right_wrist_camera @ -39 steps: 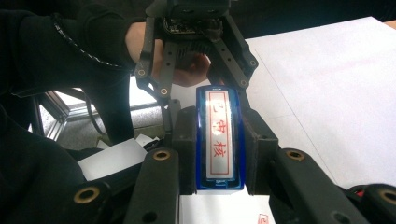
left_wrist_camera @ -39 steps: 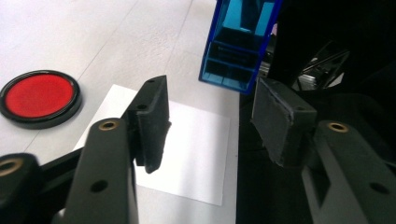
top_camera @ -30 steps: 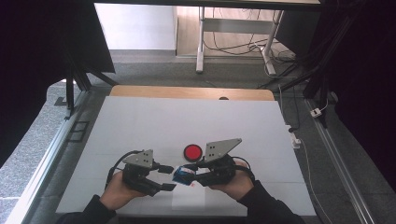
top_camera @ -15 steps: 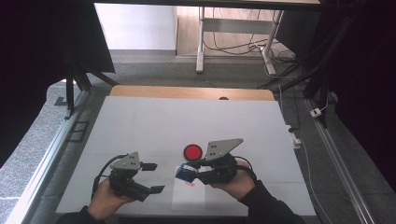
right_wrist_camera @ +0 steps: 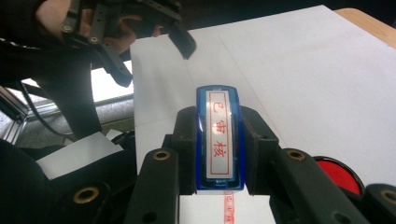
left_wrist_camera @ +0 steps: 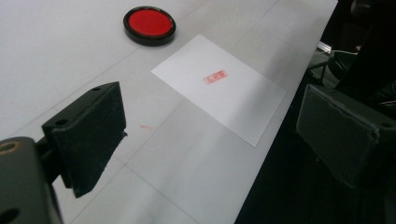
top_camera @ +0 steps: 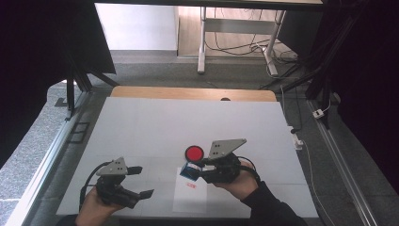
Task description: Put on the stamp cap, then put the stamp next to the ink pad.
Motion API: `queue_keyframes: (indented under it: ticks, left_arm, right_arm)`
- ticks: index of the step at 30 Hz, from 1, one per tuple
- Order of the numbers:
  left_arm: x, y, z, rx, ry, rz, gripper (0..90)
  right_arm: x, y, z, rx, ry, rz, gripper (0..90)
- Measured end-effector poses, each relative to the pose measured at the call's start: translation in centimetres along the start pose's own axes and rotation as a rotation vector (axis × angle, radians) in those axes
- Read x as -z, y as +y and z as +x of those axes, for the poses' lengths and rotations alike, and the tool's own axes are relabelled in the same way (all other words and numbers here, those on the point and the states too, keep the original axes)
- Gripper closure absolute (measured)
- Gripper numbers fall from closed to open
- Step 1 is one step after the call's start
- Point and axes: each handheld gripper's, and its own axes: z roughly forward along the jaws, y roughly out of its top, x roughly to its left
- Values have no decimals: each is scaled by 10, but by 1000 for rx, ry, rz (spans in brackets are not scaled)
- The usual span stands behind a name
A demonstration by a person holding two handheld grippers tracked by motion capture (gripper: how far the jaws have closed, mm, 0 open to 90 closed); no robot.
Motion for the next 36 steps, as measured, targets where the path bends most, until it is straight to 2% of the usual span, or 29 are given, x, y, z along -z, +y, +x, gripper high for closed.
queue_keyframes:
  ticks: [8, 12, 20, 27, 33, 36]
  left_arm:
    - [2, -8, 0, 12, 58, 35, 44]
    - [4, -11, 1, 20, 72, 40, 25]
    - [10, -19, 6, 57, 81, 31, 22]
    - [13, -26, 7, 49, 108, 52, 10]
    - [17, -30, 7, 59, 142, 68, 9]
    - [19, -31, 7, 65, 144, 61, 7]
  right_arm:
    - [2, -3, -5, -20, -23, 0, 705]
    - [3, -4, -8, -24, -34, 10, 705]
    - [4, -11, -15, -30, -86, 34, 705]
    - [8, -16, -23, -60, -129, 28, 704]
    - [9, -21, -30, -74, -165, 37, 703]
    - [9, -23, -33, -83, -178, 42, 704]
